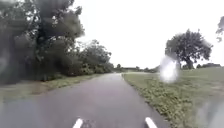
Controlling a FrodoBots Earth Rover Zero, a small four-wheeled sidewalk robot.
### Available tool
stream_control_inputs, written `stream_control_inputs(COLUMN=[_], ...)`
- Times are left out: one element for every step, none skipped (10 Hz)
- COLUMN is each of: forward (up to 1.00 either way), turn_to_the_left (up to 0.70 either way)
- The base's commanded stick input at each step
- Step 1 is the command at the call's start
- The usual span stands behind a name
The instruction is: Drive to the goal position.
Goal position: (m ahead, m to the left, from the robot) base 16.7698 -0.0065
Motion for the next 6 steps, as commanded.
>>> stream_control_inputs(forward=[0.85,0.85,0.85,0.85,0.85,0.85], turn_to_the_left=[0.0,0.0,0.0,0.0,0.0,0.0])
